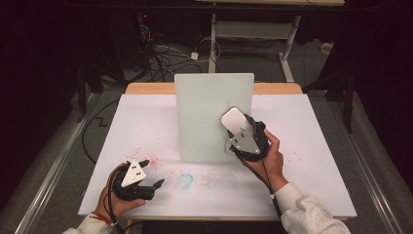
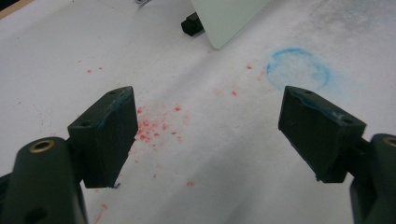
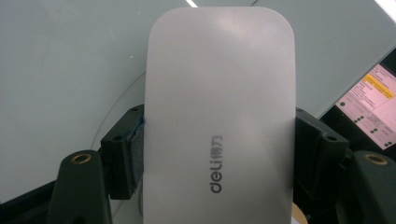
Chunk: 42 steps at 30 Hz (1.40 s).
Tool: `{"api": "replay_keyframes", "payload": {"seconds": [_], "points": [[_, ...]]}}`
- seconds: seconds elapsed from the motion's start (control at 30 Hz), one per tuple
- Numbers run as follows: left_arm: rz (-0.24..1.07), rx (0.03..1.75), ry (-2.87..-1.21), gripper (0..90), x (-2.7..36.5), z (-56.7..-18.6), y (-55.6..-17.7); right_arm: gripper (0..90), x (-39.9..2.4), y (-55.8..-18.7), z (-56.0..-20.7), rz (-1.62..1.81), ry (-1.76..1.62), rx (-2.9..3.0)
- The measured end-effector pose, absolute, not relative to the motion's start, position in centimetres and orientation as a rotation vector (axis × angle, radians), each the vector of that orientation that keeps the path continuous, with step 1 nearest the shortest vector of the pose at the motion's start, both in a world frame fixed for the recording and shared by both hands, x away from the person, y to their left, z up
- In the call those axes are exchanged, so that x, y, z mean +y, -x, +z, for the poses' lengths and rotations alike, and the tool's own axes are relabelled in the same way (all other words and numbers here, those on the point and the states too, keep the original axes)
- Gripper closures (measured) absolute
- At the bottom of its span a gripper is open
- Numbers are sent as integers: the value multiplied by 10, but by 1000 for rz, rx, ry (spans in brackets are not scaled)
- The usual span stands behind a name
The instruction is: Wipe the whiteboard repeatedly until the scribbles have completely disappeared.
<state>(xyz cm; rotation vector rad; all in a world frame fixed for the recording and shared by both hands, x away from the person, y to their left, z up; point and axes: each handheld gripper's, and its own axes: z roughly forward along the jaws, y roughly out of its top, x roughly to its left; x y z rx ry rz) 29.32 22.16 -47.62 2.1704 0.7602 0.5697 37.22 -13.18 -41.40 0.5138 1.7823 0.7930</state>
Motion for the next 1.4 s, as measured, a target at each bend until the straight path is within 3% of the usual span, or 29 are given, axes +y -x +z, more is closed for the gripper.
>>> {"api": "replay_keyframes", "payload": {"seconds": [0.4,1.4], "points": [[567,760,-2168,192,223,-476,-293,309,-128,-387,-377,888,-592,1694],[572,757,-2169,192,222,-476,-292,308,-128,-359,-445,768,-512,1808]]}}
